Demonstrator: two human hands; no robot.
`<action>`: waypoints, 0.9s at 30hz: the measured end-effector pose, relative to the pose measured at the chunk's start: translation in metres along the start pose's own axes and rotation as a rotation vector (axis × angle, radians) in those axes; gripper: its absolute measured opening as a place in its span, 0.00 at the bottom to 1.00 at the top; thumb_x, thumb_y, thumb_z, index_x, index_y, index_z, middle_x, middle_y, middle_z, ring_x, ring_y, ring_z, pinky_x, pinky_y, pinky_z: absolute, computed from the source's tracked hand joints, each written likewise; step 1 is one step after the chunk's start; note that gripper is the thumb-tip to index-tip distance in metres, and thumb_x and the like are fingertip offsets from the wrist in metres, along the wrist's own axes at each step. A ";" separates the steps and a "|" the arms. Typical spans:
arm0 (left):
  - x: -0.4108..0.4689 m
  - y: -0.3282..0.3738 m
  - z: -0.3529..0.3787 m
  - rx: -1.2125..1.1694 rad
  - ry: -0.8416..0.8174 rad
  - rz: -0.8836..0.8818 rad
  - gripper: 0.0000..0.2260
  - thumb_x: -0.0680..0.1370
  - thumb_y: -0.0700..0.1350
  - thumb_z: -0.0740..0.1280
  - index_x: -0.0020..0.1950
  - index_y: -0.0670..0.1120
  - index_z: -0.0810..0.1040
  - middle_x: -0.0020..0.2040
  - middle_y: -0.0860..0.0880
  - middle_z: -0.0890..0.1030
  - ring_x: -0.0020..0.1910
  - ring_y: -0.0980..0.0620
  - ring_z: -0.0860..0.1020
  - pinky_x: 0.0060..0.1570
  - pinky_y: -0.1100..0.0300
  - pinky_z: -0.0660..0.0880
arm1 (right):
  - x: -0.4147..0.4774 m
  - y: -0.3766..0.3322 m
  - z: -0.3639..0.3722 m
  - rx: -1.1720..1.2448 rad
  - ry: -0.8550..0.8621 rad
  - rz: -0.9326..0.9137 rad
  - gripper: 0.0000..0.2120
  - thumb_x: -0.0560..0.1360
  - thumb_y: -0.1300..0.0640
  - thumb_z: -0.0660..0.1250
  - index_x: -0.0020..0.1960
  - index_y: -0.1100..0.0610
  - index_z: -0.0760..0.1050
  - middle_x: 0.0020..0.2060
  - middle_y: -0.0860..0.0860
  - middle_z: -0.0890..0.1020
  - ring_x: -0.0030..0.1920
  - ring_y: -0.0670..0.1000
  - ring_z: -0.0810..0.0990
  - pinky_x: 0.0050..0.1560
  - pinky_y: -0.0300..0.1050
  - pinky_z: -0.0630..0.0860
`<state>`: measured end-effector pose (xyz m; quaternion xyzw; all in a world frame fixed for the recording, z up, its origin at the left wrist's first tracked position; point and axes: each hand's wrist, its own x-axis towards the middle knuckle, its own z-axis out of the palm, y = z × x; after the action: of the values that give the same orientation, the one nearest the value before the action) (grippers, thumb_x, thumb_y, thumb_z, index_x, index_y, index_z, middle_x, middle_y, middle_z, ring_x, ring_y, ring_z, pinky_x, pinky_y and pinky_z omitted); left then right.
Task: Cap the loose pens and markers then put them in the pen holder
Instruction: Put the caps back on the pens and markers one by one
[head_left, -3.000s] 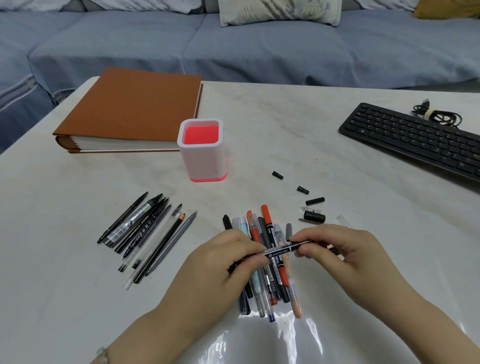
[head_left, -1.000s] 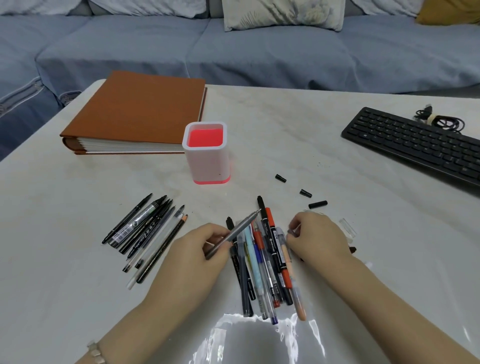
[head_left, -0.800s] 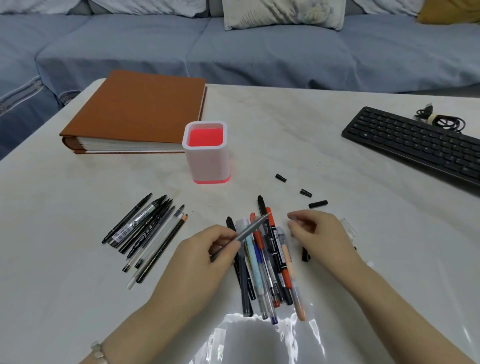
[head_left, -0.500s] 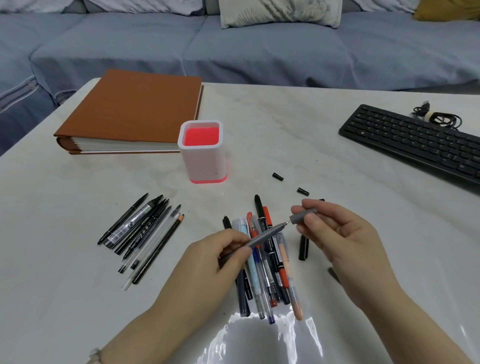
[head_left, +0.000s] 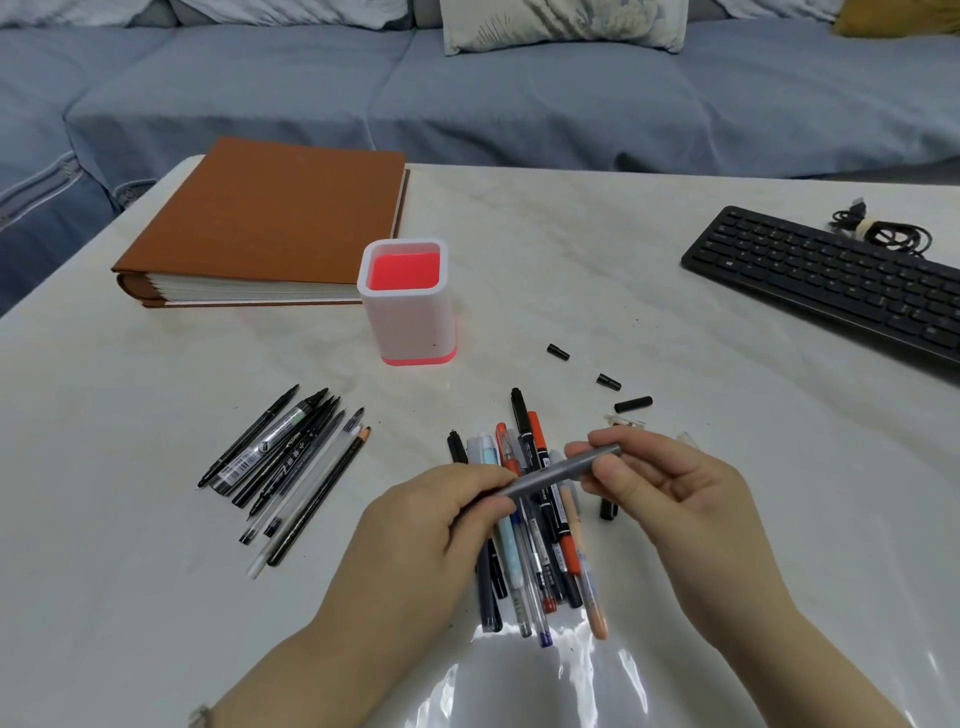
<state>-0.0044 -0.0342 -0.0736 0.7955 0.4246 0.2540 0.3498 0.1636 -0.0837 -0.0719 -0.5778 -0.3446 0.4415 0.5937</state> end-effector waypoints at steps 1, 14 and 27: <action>0.000 -0.002 0.000 0.026 0.012 0.011 0.07 0.75 0.49 0.63 0.49 0.59 0.78 0.44 0.65 0.78 0.42 0.64 0.76 0.40 0.76 0.68 | -0.001 0.001 0.000 0.002 0.008 0.000 0.16 0.70 0.69 0.66 0.37 0.50 0.83 0.36 0.49 0.86 0.39 0.46 0.84 0.41 0.31 0.78; 0.015 -0.019 -0.004 -0.396 0.184 -0.426 0.07 0.77 0.39 0.61 0.45 0.51 0.75 0.39 0.53 0.85 0.43 0.55 0.82 0.45 0.61 0.78 | 0.007 0.008 -0.018 0.123 0.236 0.081 0.09 0.73 0.66 0.63 0.46 0.53 0.78 0.34 0.49 0.86 0.35 0.42 0.82 0.41 0.31 0.79; 0.008 -0.002 0.007 -1.298 0.343 -0.636 0.04 0.77 0.36 0.58 0.46 0.40 0.72 0.39 0.42 0.85 0.39 0.50 0.84 0.33 0.65 0.80 | -0.019 0.017 0.004 0.178 0.143 0.208 0.08 0.66 0.67 0.69 0.36 0.56 0.83 0.36 0.56 0.86 0.36 0.52 0.84 0.38 0.36 0.80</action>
<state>0.0037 -0.0295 -0.0788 0.2166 0.4476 0.4608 0.7351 0.1510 -0.1005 -0.0865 -0.5853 -0.1992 0.4871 0.6168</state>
